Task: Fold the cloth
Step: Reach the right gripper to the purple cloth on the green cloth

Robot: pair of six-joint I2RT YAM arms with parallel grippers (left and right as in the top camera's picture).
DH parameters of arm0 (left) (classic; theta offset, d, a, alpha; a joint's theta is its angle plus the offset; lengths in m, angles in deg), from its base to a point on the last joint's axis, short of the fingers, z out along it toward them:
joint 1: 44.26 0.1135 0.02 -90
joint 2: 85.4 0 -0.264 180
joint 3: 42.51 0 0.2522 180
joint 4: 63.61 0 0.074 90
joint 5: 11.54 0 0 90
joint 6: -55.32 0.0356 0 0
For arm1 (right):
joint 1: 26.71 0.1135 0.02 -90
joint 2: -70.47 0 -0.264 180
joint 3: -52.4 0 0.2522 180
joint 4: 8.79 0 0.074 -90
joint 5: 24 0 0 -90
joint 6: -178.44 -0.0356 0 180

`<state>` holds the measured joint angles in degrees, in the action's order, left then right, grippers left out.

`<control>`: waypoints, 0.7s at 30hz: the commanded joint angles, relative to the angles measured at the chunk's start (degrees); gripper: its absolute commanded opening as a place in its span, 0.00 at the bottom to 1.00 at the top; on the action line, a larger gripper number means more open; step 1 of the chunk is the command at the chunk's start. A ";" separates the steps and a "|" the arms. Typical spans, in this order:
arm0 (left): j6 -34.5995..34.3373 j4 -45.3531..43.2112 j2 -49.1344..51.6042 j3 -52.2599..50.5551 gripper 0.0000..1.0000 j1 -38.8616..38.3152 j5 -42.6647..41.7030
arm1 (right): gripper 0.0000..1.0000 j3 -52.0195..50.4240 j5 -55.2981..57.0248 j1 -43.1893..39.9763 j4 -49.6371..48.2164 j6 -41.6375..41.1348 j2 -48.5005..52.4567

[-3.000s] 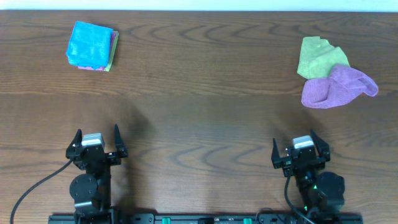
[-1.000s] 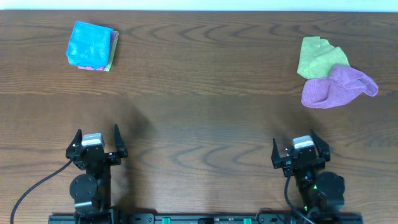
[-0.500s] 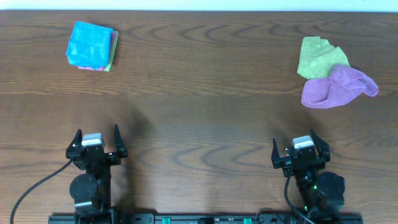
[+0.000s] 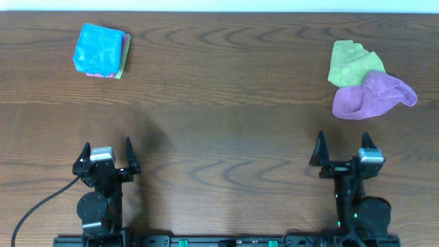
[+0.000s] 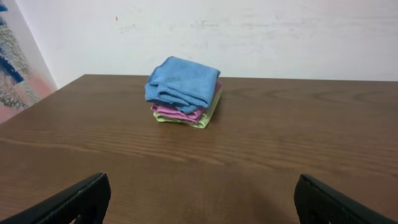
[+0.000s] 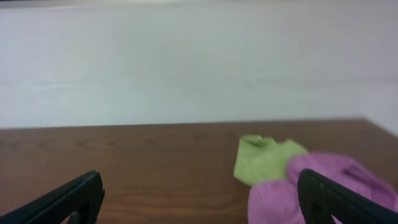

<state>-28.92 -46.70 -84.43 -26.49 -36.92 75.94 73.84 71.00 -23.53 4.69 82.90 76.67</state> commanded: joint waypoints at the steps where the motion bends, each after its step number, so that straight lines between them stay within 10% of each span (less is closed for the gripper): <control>1: -0.66 1.20 -0.11 -2.01 0.95 -0.24 1.44 | 0.99 5.99 5.53 -1.20 -1.73 -6.67 8.11; 21: -0.66 1.20 -0.11 -2.01 0.95 -0.24 1.44 | 0.99 53.72 6.05 -15.63 8.15 -6.67 80.65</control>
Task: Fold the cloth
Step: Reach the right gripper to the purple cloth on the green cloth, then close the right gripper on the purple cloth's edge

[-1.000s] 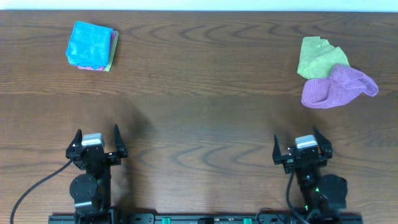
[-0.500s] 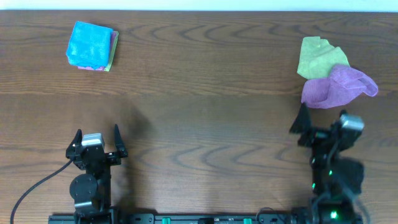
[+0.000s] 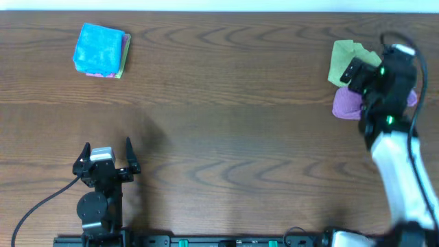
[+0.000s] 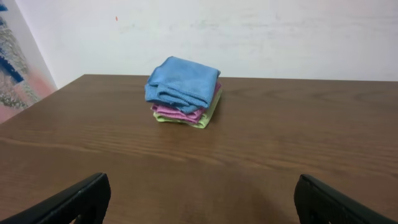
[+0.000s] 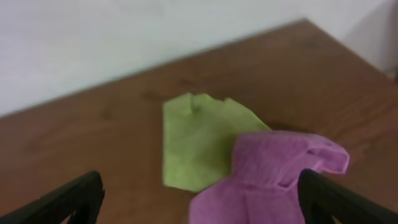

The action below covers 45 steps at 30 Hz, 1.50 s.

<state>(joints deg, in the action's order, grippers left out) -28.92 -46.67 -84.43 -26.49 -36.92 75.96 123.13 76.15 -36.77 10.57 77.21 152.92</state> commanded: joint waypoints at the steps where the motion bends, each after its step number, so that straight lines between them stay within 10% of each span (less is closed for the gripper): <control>1: -0.63 1.20 -0.11 -2.01 0.95 -0.24 1.42 | 0.99 5.79 1.01 -3.21 3.56 -0.98 6.16; 23: -0.63 1.18 -0.11 -2.01 0.95 -0.24 1.42 | 0.86 9.42 -11.43 -15.30 -4.09 -7.21 28.61; 38: -0.63 1.18 -0.11 -2.01 0.95 -0.24 1.42 | 0.02 13.77 -23.54 -15.89 -7.96 -13.42 29.73; 41: -0.66 1.18 -0.11 -2.01 0.96 -0.24 1.42 | 0.09 16.79 -24.72 -15.89 -4.68 -13.35 29.62; 45: -0.63 1.18 -0.11 -2.01 0.95 -0.24 1.42 | 0.63 19.45 -21.92 -16.06 1.86 -9.94 29.62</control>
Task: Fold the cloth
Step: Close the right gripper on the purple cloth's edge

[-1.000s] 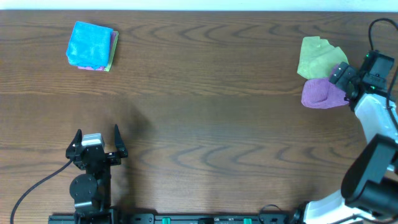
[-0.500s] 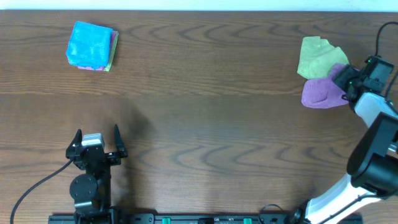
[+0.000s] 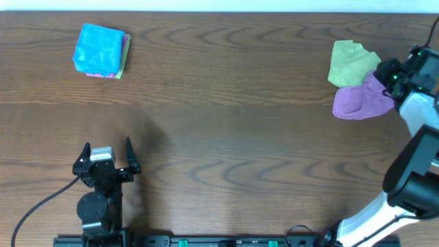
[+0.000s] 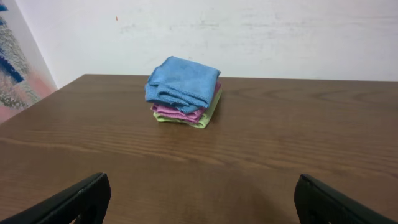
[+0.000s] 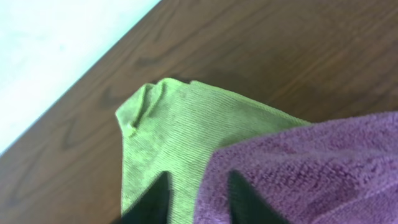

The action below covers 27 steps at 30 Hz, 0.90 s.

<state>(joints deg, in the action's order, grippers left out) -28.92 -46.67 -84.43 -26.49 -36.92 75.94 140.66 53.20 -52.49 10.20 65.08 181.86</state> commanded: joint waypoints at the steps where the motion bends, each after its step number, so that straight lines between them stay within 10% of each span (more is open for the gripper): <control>1: -0.66 1.18 -0.11 -2.01 0.95 -0.24 1.44 | 0.66 2.05 3.30 -0.46 4.02 2.51 0.68; 27: -0.66 1.18 -0.11 -2.01 0.95 -0.24 1.44 | 0.64 1.99 -0.28 -4.15 4.04 0.50 6.84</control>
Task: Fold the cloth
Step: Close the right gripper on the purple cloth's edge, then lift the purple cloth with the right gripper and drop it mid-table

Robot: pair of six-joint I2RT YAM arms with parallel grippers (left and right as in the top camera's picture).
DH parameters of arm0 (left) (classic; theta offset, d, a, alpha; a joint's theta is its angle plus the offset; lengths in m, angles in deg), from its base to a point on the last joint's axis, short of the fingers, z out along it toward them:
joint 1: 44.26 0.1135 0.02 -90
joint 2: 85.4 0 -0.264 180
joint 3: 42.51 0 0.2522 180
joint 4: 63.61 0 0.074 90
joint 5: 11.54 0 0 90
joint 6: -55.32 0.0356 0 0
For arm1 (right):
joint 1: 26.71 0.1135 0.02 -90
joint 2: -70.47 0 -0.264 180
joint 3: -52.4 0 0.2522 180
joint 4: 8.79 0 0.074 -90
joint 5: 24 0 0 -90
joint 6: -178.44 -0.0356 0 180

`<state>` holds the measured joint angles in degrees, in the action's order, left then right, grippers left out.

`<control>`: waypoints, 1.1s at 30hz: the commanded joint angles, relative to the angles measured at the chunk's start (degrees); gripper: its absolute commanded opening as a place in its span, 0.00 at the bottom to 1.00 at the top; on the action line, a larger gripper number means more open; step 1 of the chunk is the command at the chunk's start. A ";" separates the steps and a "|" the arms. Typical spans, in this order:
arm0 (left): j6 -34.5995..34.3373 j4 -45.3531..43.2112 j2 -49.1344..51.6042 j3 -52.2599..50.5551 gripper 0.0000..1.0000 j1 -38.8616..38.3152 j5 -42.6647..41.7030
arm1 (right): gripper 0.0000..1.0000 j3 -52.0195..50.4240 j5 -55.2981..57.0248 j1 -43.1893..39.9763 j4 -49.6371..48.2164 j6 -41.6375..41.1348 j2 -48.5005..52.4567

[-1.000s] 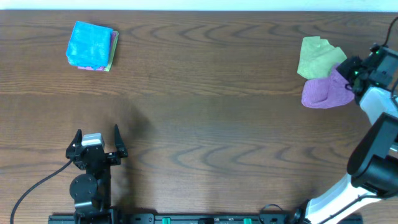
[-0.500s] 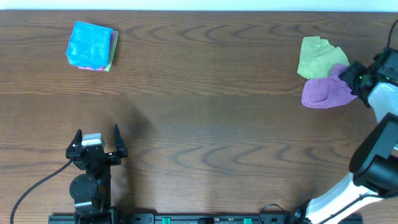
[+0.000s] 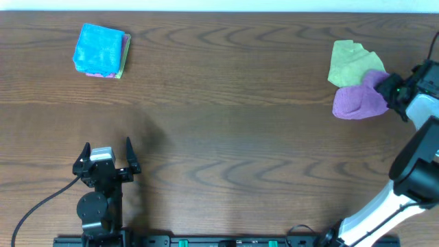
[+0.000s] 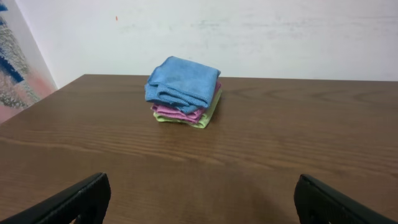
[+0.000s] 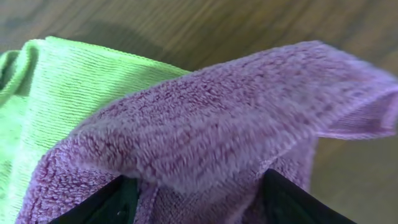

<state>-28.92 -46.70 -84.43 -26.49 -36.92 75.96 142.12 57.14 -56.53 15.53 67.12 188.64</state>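
A crumpled purple cloth (image 3: 357, 101) lies at the far right of the table, partly over a green cloth (image 3: 346, 62). My right gripper (image 3: 392, 89) is down at the purple cloth's right end. In the right wrist view the purple cloth (image 5: 211, 112) fills the frame, and a raised fold of it bulges between the fingers (image 5: 121, 199). The jaws stand apart around that fold, so the right gripper (image 5: 196, 186) is open. My left gripper (image 3: 106, 154) rests open near the front left, with nothing between its fingers (image 4: 81, 196).
A stack of folded cloths (image 3: 101, 51), blue on top of pink and green, sits at the back left, and the left wrist view also shows this stack (image 4: 183, 90). The wooden table (image 3: 226, 116) ends just right of the purple cloth.
My right gripper's jaws stand wider apart now and sit lower, deeper into the purple cloth. The cloth's right end has bunched up a little. The left arm has not moved.
Both grippers rested open at the table's front edge. Then my right gripper was over the green and purple cloths, still wide open. Later it was at the purple cloth's right end with jaws narrowed. Now the jaws stand wider around a fold of that cloth.
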 commanded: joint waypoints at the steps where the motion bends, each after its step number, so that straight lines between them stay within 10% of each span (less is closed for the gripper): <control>1: -0.66 1.20 -0.11 -2.01 0.95 -0.24 1.42 | 0.64 0.55 -5.27 -0.11 -2.27 -2.23 0.07; 10: -0.63 1.20 -0.11 -2.01 0.96 -0.24 1.42 | 0.62 0.87 -10.27 -0.11 -5.46 -4.85 0.04; 22: -0.63 1.20 -0.11 -2.01 0.95 -0.24 1.42 | 0.30 1.36 -15.61 -0.15 -6.60 -5.66 -0.35; 27: -0.66 1.20 -0.11 -2.01 0.95 -0.24 1.42 | 0.02 2.10 -17.05 -0.15 -6.54 -5.90 -0.59; 33: -0.66 1.20 -0.11 -2.01 0.95 -0.24 1.42 | 0.02 5.27 -23.02 -0.15 -6.49 -6.12 -0.74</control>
<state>-28.92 -46.70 -84.43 -26.49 -36.92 75.96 144.77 38.69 -56.53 9.28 61.43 188.84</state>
